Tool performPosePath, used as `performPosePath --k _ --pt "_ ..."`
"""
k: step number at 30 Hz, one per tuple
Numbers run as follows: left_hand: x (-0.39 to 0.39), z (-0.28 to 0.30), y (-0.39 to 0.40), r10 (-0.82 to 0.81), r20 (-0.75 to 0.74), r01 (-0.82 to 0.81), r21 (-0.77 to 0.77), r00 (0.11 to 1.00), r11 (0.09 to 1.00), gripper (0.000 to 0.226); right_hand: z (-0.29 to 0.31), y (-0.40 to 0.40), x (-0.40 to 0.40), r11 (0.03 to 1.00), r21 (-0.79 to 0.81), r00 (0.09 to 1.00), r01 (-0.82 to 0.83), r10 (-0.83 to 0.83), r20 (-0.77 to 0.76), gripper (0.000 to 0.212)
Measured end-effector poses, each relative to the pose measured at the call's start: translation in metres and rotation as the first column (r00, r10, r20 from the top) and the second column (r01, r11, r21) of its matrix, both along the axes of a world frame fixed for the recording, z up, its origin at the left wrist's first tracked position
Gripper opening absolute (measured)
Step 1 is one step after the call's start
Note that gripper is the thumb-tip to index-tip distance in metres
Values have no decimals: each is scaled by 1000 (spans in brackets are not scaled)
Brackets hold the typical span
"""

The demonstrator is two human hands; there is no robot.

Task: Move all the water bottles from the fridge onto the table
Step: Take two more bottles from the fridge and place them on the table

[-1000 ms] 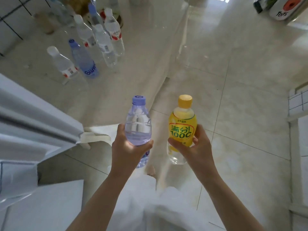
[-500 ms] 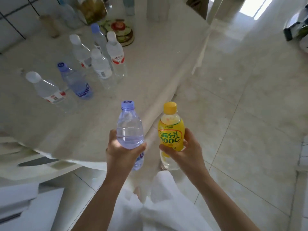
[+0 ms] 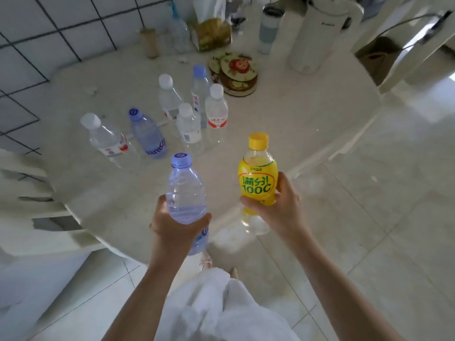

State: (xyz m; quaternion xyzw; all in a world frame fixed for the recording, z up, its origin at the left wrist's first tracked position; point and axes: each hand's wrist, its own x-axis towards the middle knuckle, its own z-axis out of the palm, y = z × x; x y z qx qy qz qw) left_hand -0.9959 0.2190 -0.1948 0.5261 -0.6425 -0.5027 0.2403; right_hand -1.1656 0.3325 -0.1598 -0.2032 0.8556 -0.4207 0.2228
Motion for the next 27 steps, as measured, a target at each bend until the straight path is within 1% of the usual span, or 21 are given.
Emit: performPosePath --k 4,7,9,11,13,15,16,17,19,22,25,26,27 --pt "3 -7 -33 79 39 -79 -10 996 997 74 -7 -45 -7 996 6 995 -94 94 17 57" --pt "0 -15 -62 146 72 -146 -14 987 989 66 -10 -80 -6 986 8 986 -167 167 25 54" --pt "-1 -18 -80 206 67 -206 -13 976 978 64 -14 -103 -4 977 5 976 -212 211 43 54" --pt "-1 -22 -100 289 38 -290 27 957 957 67 -20 -129 0 967 -3 965 -253 253 73 55" --pt "-1 -30 -118 359 -16 -357 81 933 931 75 -25 -154 4 958 -19 953 -285 286 101 55" --pt "-2 -39 -133 426 -92 -405 184 900 896 85 -30 -177 10 955 -40 943 -294 297 152 55" --pt "-4 -42 -138 463 -130 -428 229 877 874 86 -33 -188 14 953 -44 937 -300 303 174 55" --pt "-5 -44 -142 506 -160 -462 248 847 851 82 -37 -199 17 950 -43 931 -310 313 187 54" --pt "-6 -50 -147 566 -187 -524 231 803 820 74 -47 -215 23 937 -40 919 -348 349 183 53" --pt "-6 -60 -154 558 -190 -528 191 807 828 62 -63 -231 27 920 -47 906 -390 392 162 53" --pt "-3 -71 -161 557 -152 -540 138 817 830 37 -74 -241 27 905 -75 892 -418 425 152 60" --pt "-3 -74 -162 556 -137 -545 112 820 831 36 -76 -243 27 896 -103 885 -433 444 140 62" --pt "-2 -77 -163 553 -122 -547 86 824 833 40 -79 -245 26 881 -133 876 -454 469 117 63"
